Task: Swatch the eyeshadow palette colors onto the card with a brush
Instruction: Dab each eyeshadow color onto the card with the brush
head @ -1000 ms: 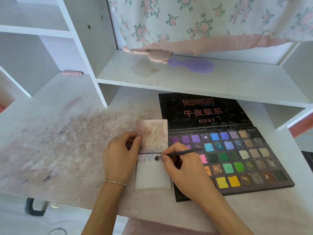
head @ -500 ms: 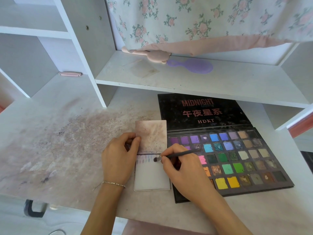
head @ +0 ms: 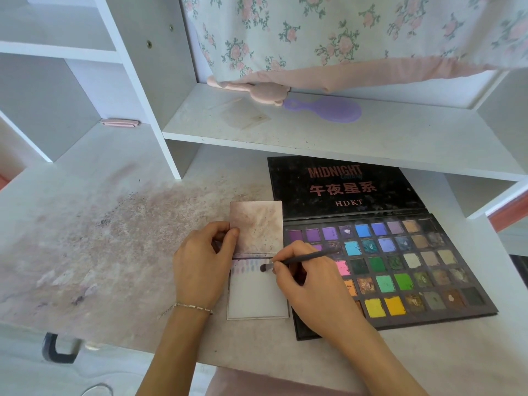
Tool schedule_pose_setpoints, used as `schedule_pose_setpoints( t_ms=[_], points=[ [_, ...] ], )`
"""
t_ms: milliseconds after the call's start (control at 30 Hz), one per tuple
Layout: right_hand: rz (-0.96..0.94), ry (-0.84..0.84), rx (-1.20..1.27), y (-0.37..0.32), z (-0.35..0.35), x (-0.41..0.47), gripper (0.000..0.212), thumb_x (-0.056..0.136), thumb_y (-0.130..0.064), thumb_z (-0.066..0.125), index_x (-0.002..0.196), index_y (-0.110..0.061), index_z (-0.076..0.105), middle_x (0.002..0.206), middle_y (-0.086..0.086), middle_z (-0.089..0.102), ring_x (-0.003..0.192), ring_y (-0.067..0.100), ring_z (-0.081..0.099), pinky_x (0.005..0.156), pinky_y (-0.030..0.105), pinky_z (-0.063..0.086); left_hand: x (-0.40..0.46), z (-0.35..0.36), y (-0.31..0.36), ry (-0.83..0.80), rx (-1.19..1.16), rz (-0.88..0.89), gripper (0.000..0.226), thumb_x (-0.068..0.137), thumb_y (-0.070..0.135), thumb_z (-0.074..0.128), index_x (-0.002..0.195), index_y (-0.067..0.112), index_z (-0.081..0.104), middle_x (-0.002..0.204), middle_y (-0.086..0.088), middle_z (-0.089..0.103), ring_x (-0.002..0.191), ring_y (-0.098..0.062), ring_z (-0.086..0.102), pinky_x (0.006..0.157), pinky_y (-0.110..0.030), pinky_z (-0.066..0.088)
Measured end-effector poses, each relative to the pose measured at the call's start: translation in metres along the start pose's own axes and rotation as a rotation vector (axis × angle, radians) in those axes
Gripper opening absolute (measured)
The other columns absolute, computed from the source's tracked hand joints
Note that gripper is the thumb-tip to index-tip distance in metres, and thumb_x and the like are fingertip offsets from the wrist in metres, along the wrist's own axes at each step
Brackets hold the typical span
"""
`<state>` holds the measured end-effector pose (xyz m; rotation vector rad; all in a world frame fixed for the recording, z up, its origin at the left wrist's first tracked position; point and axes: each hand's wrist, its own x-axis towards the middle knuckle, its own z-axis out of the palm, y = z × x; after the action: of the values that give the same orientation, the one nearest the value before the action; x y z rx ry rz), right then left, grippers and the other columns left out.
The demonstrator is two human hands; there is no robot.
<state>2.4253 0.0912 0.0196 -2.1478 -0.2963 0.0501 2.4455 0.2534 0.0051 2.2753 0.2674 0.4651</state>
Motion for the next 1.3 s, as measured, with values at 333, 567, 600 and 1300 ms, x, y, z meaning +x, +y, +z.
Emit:
schedule_pose_setpoints(
  t_ms=[333, 567, 600, 1300],
  points=[
    [0.027, 0.18, 0.453, -0.001, -0.015, -0.004, 0.022, 0.085, -0.001, 0.054, 0.076, -0.02, 0.058, 0.069, -0.004, 0.066, 0.065, 0.016, 0.059, 0.059, 0.021, 0.049, 0.0, -0.001, 0.002, -0.004, -0.003, -0.01, 0.008, 0.083, 0.026, 0.061, 0.082, 0.022, 0.068, 0.064, 0.015, 0.056, 0.065, -0.01, 0.052, 0.058, -0.024, 0.038],
    [0.057, 0.366, 0.426, 0.01, -0.035, -0.013, 0.025, 0.086, 0.001, 0.052, 0.078, -0.021, 0.062, 0.075, 0.002, 0.065, 0.071, 0.02, 0.061, 0.063, 0.025, 0.051, 0.0, -0.001, 0.002, -0.014, 0.004, -0.005, 0.01, 0.084, 0.026, 0.06, 0.085, 0.021, 0.068, 0.065, 0.01, 0.058, 0.066, -0.014, 0.054, 0.06, -0.025, 0.038],
    [0.061, 0.391, 0.406, 0.013, -0.04, -0.015, 0.025, 0.086, 0.001, 0.052, 0.078, -0.021, 0.062, 0.074, -0.001, 0.066, 0.069, 0.014, 0.061, 0.061, 0.02, 0.051, 0.0, -0.001, 0.002, -0.013, 0.005, -0.002, 0.01, 0.084, 0.026, 0.06, 0.085, 0.02, 0.068, 0.066, 0.009, 0.058, 0.066, -0.014, 0.054, 0.06, -0.025, 0.038],
    [0.246, 0.684, -0.18, 0.08, -0.116, -0.025, 0.01, 0.094, -0.013, 0.042, 0.092, -0.016, 0.051, 0.073, -0.015, 0.051, 0.068, -0.017, 0.05, 0.055, -0.002, 0.035, -0.003, 0.003, 0.007, 0.016, 0.018, -0.053, 0.009, 0.084, 0.023, 0.061, 0.087, 0.018, 0.068, 0.069, 0.006, 0.059, 0.069, -0.017, 0.053, 0.066, -0.028, 0.037]
  ],
)
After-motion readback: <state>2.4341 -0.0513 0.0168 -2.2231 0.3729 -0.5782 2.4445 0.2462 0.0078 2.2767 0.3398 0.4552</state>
